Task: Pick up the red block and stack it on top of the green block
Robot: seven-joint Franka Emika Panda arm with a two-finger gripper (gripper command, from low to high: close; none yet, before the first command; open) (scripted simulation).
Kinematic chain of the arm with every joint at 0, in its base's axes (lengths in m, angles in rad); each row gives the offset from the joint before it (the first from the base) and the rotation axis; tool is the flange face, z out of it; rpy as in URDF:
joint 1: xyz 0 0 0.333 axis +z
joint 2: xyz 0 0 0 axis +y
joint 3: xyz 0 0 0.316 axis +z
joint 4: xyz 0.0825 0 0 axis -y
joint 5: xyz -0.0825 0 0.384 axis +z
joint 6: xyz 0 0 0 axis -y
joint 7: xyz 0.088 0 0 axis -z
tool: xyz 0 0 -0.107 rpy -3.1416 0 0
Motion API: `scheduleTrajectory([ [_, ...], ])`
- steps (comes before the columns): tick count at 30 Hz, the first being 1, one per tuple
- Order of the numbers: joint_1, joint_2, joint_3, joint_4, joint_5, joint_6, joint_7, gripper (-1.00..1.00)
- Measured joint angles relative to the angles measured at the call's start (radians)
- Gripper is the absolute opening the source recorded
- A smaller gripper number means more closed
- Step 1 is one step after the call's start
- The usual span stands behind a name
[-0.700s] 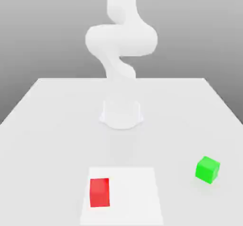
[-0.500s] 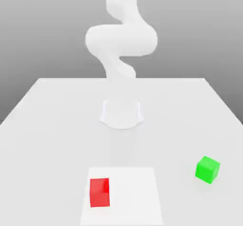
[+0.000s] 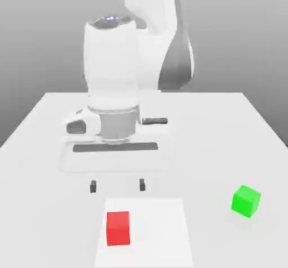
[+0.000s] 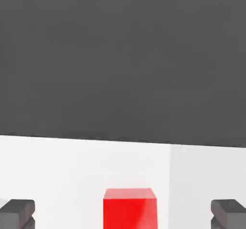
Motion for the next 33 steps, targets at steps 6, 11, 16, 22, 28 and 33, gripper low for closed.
scheduleTrajectory([
  [6, -0.035, 0.217, 0.042, 0.01, 0.047, 0.167, -0.045, 0.0],
  [11, -0.041, 0.243, 0.05, 0.013, 0.053, 0.189, -0.049, -1.0],
  [16, -0.036, 0.191, 0.04, 0.005, 0.034, 0.145, -0.036, -1.0],
  [22, 0.053, 0.026, 0.096, -0.024, -0.008, 0.01, 0.01, -1.0],
  [28, 0.352, -0.056, 0.263, -0.048, -0.009, -0.047, 0.056, -1.0],
  [33, 0.58, -0.031, 0.287, -0.057, -0.047, -0.013, 0.108, -1.0],
])
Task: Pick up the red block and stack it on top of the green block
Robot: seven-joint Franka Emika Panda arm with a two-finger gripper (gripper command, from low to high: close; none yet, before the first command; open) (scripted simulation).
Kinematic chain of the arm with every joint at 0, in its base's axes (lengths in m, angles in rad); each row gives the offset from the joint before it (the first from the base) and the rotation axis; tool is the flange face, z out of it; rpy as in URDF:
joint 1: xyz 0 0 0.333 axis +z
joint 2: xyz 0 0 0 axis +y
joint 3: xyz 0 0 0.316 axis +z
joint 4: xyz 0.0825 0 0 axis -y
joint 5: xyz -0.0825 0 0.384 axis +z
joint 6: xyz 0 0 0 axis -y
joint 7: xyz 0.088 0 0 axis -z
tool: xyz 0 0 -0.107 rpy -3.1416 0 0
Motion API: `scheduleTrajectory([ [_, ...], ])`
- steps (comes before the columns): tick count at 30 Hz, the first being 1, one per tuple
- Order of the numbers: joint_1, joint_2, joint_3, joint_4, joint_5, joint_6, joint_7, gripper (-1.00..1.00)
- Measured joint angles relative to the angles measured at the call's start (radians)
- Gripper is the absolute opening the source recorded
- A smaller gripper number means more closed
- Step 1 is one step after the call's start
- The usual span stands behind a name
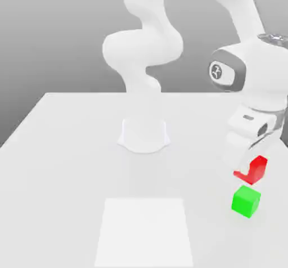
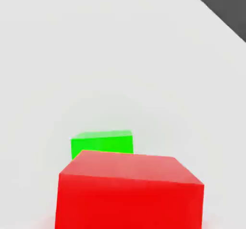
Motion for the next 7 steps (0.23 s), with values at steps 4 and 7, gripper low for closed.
scheduleTrajectory([
  [4, -0.031, 0.128, -0.047, 0.005, -0.05, 0.121, 0.038, 1.0],
  [7, -0.031, 0.128, -0.047, 0.005, -0.05, 0.121, 0.038, 1.0],
])
